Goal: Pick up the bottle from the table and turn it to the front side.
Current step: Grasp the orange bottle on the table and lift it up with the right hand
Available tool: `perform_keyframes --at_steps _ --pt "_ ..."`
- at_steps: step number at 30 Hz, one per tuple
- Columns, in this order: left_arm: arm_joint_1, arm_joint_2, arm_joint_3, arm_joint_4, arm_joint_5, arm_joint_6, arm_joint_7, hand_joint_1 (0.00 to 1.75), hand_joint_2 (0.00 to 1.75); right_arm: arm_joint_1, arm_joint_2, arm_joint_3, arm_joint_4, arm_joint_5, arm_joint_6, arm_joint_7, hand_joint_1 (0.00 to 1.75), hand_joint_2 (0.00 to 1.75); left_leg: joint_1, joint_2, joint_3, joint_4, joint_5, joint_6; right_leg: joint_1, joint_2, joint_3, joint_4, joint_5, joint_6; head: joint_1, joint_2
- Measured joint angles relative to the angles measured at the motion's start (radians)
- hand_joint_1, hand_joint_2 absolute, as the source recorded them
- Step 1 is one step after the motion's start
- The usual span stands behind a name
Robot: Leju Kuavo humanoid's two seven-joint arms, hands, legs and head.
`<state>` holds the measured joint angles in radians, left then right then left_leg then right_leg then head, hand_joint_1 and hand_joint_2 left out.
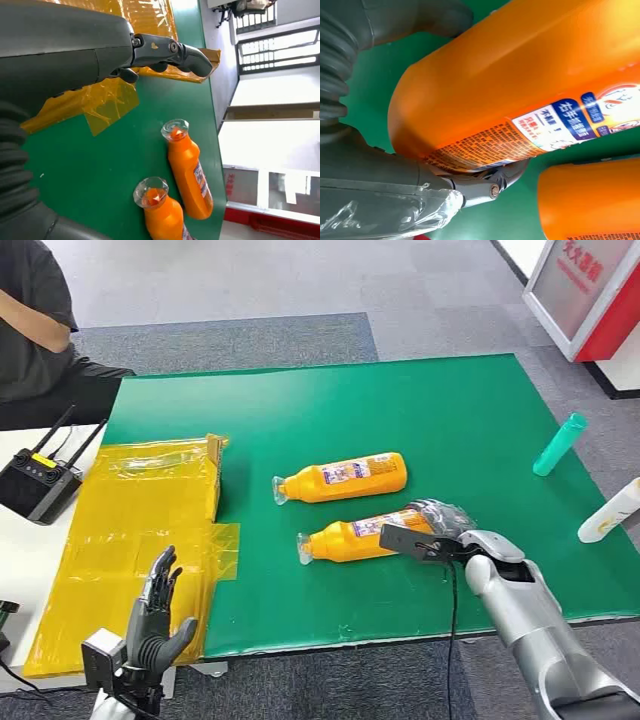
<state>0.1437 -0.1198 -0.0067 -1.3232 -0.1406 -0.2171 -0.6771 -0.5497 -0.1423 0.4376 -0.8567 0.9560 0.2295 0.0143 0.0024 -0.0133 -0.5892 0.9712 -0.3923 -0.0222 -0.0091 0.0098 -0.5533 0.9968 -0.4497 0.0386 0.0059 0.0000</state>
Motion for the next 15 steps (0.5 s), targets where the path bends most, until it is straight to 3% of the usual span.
perform_keyframes --at_steps 6,9,15 --pt "0.000 0.002 -0.002 0.001 0.002 0.001 0.000 0.00 1.75 -0.009 -0.003 0.011 0.013 -0.011 -0.009 -0.010 1.75 1.75 0.000 0.000 0.001 0.000 0.000 0.000 0.000 0.000 0.001 0.000 0.000 0.000 0.000 0.000" --pt "0.003 0.007 -0.006 0.003 0.010 0.005 0.000 0.00 1.75 0.012 -0.017 0.034 0.001 -0.078 -0.097 -0.031 1.75 1.75 0.000 0.000 0.002 0.000 0.000 0.000 0.000 0.000 0.002 0.000 0.001 0.000 0.000 0.000" --pt "0.017 0.010 -0.006 0.003 0.012 0.003 0.000 0.00 1.75 0.157 -0.024 0.015 -0.178 -0.162 -0.225 -0.045 1.75 1.75 0.000 0.000 -0.002 0.000 0.000 0.000 0.000 -0.001 -0.001 0.000 0.001 0.001 0.000 0.000"
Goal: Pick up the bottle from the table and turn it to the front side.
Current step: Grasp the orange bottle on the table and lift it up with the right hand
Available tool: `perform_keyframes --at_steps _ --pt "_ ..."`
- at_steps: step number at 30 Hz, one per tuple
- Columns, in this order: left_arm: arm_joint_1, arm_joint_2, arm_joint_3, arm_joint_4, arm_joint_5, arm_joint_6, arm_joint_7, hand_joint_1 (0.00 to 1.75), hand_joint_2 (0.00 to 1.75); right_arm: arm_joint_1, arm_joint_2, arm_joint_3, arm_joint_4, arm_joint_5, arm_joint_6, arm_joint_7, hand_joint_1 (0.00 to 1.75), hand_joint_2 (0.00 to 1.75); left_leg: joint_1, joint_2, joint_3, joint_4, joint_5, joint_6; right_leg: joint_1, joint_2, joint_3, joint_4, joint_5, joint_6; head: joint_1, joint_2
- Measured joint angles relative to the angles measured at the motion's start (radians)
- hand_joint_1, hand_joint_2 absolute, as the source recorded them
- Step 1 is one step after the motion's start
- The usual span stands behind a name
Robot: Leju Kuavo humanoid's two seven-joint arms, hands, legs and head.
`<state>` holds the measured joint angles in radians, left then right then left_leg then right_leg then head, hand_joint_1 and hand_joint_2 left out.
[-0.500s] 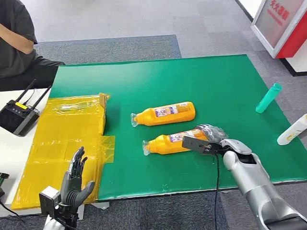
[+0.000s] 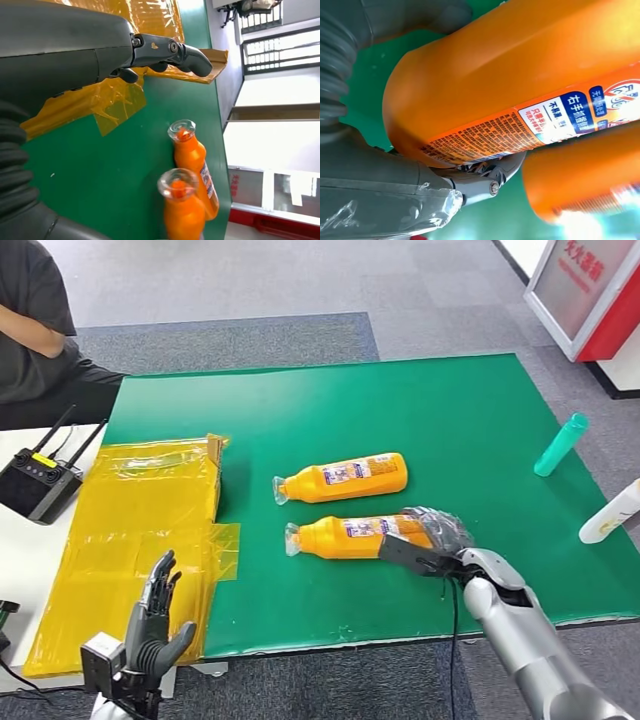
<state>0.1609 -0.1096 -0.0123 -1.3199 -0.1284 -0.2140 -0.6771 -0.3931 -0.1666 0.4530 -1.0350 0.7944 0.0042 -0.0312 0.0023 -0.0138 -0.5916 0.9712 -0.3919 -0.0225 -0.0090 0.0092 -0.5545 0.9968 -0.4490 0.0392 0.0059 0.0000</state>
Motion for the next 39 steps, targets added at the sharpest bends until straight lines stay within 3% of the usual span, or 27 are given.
perform_keyframes --at_steps 8,16,27,39 --pt "0.004 -0.003 -0.001 0.000 0.035 -0.080 0.000 0.00 1.75 0.170 0.037 -0.046 -0.240 -0.065 -0.127 -0.086 1.75 1.75 0.000 0.000 -0.003 0.000 0.000 0.000 0.000 0.000 -0.003 0.000 -0.001 -0.001 0.000 0.000" --pt "-0.031 -0.020 -0.025 0.001 0.058 -0.169 0.000 0.00 1.75 0.252 0.141 -0.050 -0.293 -0.084 -0.162 -0.174 1.75 1.75 0.000 0.000 -0.003 0.000 0.000 0.000 0.000 0.000 -0.003 0.000 -0.001 -0.001 0.000 0.000" --pt "-0.141 -0.034 -0.085 0.078 0.061 -0.252 0.000 0.00 1.75 0.272 0.266 0.005 -0.228 -0.134 -0.195 -0.250 1.75 1.75 0.000 0.000 -0.003 0.000 0.000 0.000 0.000 0.000 -0.003 0.000 -0.001 -0.001 0.000 0.000" --pt "-0.192 -0.031 -0.145 0.128 0.065 -0.307 0.003 0.00 1.75 0.255 0.306 0.074 -0.183 -0.135 -0.202 -0.258 1.75 1.75 0.000 0.000 -0.003 0.000 0.000 0.000 0.000 0.000 -0.003 0.000 -0.001 -0.001 0.000 0.000"
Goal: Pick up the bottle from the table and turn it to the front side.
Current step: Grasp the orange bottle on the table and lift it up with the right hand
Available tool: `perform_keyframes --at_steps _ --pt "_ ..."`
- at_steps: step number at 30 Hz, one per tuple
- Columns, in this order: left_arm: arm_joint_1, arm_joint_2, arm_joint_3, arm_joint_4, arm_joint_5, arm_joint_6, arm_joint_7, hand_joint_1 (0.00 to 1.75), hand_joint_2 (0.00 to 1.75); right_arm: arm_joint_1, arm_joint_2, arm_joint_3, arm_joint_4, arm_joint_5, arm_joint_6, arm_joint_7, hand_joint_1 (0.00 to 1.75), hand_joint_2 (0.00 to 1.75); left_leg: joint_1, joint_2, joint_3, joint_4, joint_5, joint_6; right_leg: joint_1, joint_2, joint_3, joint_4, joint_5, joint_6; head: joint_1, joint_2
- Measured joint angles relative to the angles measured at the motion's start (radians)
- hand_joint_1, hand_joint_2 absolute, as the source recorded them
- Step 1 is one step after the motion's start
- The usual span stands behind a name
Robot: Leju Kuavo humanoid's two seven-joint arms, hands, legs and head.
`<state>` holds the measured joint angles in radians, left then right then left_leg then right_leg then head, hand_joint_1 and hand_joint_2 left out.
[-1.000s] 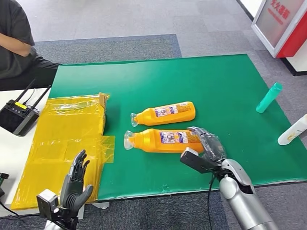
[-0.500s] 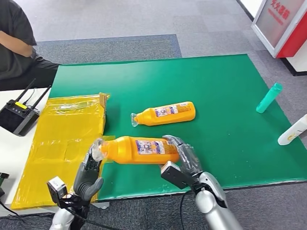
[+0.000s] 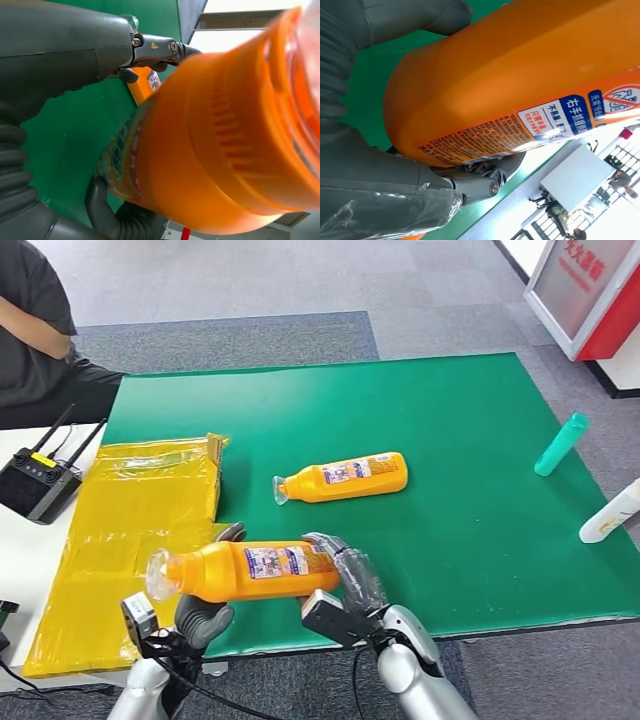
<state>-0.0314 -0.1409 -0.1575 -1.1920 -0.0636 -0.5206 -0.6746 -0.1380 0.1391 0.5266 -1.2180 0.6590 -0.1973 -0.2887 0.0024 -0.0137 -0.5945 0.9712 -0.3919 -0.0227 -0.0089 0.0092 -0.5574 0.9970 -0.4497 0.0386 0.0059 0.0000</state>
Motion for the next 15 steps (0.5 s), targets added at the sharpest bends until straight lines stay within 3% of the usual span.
perform_keyframes --at_steps 2,3,5,7,9,11,12,15 --pt "-0.004 0.003 -0.011 0.003 -0.005 0.000 0.000 0.07 1.75 -0.002 0.003 0.007 0.007 0.001 -0.004 0.000 1.75 1.75 0.000 0.000 0.000 0.000 0.000 0.000 0.000 0.000 0.000 0.000 0.000 0.000 0.000 0.000" --pt "-0.005 0.004 -0.017 0.005 -0.008 0.000 0.000 0.26 1.75 -0.003 0.004 0.010 0.010 0.001 -0.007 0.000 1.75 1.75 0.000 0.000 0.000 0.000 0.000 0.000 0.000 0.000 0.000 0.000 0.000 0.000 0.000 0.000" --pt "-0.006 0.008 -0.028 0.007 -0.018 0.003 0.000 1.04 1.75 -0.006 0.006 0.014 0.017 -0.001 -0.011 0.000 1.75 1.75 0.000 0.000 0.000 0.000 0.000 0.000 0.000 0.000 0.000 0.000 0.000 0.000 0.000 0.000" --pt "-0.007 0.011 -0.039 0.008 -0.041 0.021 0.000 1.61 1.75 -0.009 0.008 0.016 0.022 -0.004 -0.013 0.001 1.75 1.75 0.000 0.000 0.000 0.000 0.000 0.000 0.000 0.000 0.000 0.000 0.000 0.000 0.000 0.000" --pt "-0.007 0.015 -0.051 0.007 -0.069 0.054 -0.002 1.70 1.75 -0.011 0.009 0.018 0.025 -0.006 -0.014 0.001 1.75 1.75 0.000 0.000 0.000 0.000 0.000 0.000 0.000 0.000 0.000 0.000 0.000 0.000 0.000 0.000" --pt "-0.007 0.017 -0.060 0.004 -0.090 0.086 -0.003 1.75 1.75 -0.011 0.010 0.020 0.028 -0.006 -0.015 0.002 1.64 1.75 0.000 0.000 0.000 0.000 0.000 0.000 0.000 0.000 0.000 0.000 0.000 0.000 0.000 0.000" --pt "-0.007 0.018 -0.062 0.001 -0.100 0.103 -0.003 1.75 1.75 -0.011 0.010 0.021 0.029 -0.006 -0.016 0.003 1.46 1.75 0.000 0.000 0.000 0.000 0.000 0.000 0.000 0.000 0.000 0.000 0.000 0.000 0.000 0.000" --pt "-0.004 0.021 -0.068 -0.017 -0.140 0.166 -0.003 1.75 1.75 -0.010 0.010 0.021 0.030 -0.006 -0.023 0.008 0.41 1.75 0.000 0.000 0.000 0.000 0.000 0.000 0.000 0.000 0.000 0.000 0.000 0.000 0.000 0.000"
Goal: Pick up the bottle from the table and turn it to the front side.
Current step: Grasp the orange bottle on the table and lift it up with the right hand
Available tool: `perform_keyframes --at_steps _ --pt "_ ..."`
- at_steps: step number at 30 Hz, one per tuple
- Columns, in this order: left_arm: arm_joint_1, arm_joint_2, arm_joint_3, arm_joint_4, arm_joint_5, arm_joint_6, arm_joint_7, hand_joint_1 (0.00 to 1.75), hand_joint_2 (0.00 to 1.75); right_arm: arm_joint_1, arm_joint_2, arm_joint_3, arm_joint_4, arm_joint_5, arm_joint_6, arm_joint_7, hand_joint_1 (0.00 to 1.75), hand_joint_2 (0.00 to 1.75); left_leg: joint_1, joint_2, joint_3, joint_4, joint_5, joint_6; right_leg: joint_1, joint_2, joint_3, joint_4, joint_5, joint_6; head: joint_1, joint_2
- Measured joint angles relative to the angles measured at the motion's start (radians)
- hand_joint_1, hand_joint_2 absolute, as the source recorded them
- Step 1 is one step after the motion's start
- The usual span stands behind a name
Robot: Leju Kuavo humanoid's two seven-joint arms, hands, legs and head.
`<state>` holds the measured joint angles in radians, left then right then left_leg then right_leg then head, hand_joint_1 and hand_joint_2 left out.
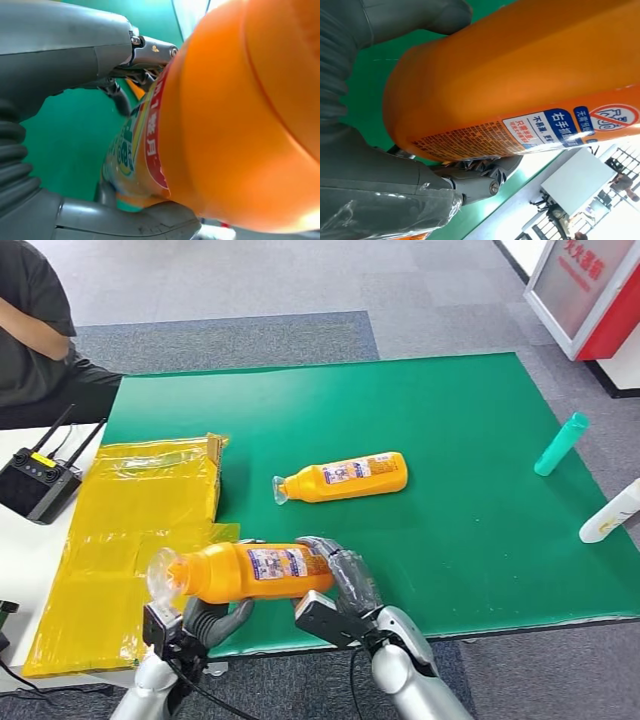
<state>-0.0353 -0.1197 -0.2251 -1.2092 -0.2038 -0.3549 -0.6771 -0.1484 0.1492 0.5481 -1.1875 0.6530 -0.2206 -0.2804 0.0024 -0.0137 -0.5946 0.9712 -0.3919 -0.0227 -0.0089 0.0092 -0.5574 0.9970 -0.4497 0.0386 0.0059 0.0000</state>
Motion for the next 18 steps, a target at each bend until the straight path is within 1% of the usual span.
perform_keyframes --at_steps 1,2,4,6,12,15,18 --pt "0.002 0.000 -0.002 -0.009 -0.018 0.028 0.000 1.75 1.75 0.001 0.000 0.000 0.000 0.000 -0.003 0.002 0.15 1.75 0.000 0.000 0.000 0.000 0.000 0.000 0.000 0.000 0.000 0.000 0.000 0.000 0.000 0.000" --pt "0.005 0.001 -0.005 -0.021 -0.041 0.063 0.001 1.75 1.75 0.003 0.000 0.000 0.000 0.001 -0.007 0.005 0.04 1.75 0.000 0.000 0.000 0.000 0.000 0.000 0.000 0.000 0.000 0.000 0.000 0.000 0.000 0.000" --pt "0.013 0.001 -0.009 -0.042 -0.081 0.128 0.004 1.75 1.75 0.007 0.000 0.000 -0.003 0.004 -0.017 0.009 0.00 1.75 0.000 0.000 0.000 0.000 0.000 0.000 0.000 0.000 0.000 0.000 0.000 0.000 0.000 0.000" --pt "0.022 0.000 -0.011 -0.063 -0.122 0.196 0.012 1.75 1.75 0.012 0.000 -0.001 -0.009 0.008 -0.025 0.015 0.00 1.75 0.000 0.000 0.000 0.000 0.000 0.000 0.000 0.000 0.000 0.000 0.000 0.000 0.000 0.000" --pt "0.045 0.000 -0.010 -0.137 -0.297 0.479 0.084 1.75 1.75 0.041 -0.001 -0.014 -0.049 0.021 -0.042 0.038 0.00 1.75 0.000 0.000 0.000 0.000 0.000 0.000 0.000 0.000 -0.001 0.000 0.000 0.000 0.000 0.000" --pt "0.053 0.000 -0.009 -0.171 -0.388 0.584 0.124 1.75 1.75 0.057 -0.002 -0.025 -0.071 0.030 -0.042 0.046 0.00 1.75 0.000 0.000 0.000 0.000 0.000 0.000 0.000 0.000 -0.001 0.000 0.000 0.000 0.000 0.000" --pt "0.057 0.002 -0.009 -0.194 -0.458 0.660 0.159 1.75 1.75 0.069 -0.002 -0.035 -0.087 0.036 -0.042 0.049 0.00 1.75 0.000 0.000 0.000 0.000 0.000 0.000 0.000 0.000 -0.001 0.000 0.000 0.000 0.000 0.000"
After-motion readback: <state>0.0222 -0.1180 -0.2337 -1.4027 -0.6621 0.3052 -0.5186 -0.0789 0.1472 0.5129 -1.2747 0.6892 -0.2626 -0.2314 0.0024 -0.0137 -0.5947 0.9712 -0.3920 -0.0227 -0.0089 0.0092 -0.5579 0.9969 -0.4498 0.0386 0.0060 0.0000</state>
